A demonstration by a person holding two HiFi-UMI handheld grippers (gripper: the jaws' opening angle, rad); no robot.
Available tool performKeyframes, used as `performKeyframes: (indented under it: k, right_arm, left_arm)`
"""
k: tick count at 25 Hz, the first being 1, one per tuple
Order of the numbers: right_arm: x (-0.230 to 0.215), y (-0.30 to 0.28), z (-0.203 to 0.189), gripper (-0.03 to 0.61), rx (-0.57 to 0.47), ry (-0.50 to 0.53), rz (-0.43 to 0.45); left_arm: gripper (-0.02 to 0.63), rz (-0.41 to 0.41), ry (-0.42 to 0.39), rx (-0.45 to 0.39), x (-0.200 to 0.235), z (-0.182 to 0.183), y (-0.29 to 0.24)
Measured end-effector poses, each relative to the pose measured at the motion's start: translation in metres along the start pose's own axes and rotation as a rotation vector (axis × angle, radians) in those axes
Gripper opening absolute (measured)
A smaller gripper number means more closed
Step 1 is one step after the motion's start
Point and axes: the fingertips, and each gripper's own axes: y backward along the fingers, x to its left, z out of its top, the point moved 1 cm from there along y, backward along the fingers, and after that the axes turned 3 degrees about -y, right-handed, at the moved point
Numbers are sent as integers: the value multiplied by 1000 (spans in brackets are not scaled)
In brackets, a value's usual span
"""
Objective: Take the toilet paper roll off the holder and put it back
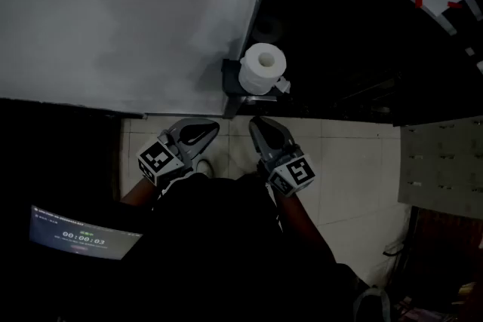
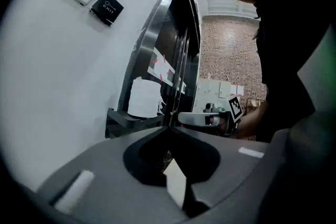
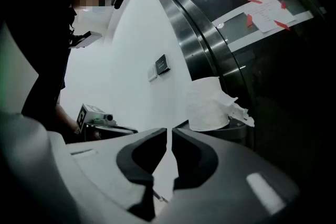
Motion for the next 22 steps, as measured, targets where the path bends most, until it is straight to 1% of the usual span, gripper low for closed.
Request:
performKeyframes:
  k: [1, 3, 5, 6, 7, 8, 10, 11, 12, 14, 16, 22]
  right_arm:
    - [-3, 0, 0, 22, 3, 3, -15]
    - [-9, 0, 2, 53, 5, 8, -49]
    - [-17, 0, 2, 118, 7, 9, -87]
    - [-22, -1, 2, 171, 10, 9, -109]
    - [-28, -2, 3, 254, 12, 5, -132]
    - [-33, -4, 6, 324, 9, 1, -159]
    - [-45, -7, 13, 440, -7, 1, -226]
    - [-51, -9, 18, 482, -15, 5, -261]
    - [-57, -11, 23, 509, -20, 10, -292]
    - [-66, -19, 32, 542, -19, 18, -331]
    - [-71, -31, 39, 555, 2, 26, -351]
    - [-77, -63, 52, 564, 78, 67, -394]
  left_arm:
    - [3, 0, -2, 1, 0, 0, 0]
    - [3, 0, -5, 2, 1, 0, 1]
    - [3, 2, -5, 1, 2, 1, 1]
    - [3, 3, -3, 1, 3, 0, 1]
    - [3, 4, -1, 1, 3, 0, 1]
    - [3, 5, 0, 1, 3, 0, 2]
    - [3, 6, -1, 1, 3, 0, 2]
    - [3, 5, 0, 1, 3, 0, 2]
    - [3, 5, 2, 1, 3, 1, 2]
    - [3, 6, 7, 3, 3, 3, 2]
    - [3, 10, 2, 4, 4, 1, 2]
    - [3, 17, 8, 1, 5, -1, 3]
